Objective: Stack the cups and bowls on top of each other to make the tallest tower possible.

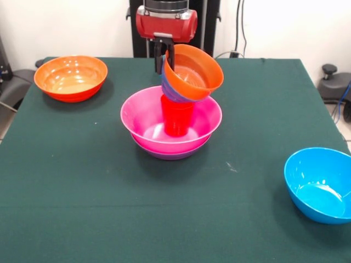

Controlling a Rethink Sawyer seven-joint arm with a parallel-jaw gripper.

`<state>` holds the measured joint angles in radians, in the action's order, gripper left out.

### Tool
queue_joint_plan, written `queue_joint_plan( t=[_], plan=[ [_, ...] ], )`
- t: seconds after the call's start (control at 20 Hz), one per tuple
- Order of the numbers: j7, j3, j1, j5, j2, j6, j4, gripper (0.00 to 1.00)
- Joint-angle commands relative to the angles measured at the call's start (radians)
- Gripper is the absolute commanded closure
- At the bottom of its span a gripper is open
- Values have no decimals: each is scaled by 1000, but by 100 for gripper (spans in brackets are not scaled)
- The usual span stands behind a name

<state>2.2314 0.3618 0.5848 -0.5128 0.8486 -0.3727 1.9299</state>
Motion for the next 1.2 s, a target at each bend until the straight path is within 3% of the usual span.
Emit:
queue_joint_plan(
  t=[0.05, 0.3, 1.0, 1.2],
  plan=[
    [27, -58, -62, -108, -46, 90, 9, 100],
    [51, -109, -97, -135, -64, 146, 4, 100],
    [67, -214, -176, -129, -132, 304, 15, 100],
    [30, -200, -155, -120, -143, 290, 27, 100]
  ],
)
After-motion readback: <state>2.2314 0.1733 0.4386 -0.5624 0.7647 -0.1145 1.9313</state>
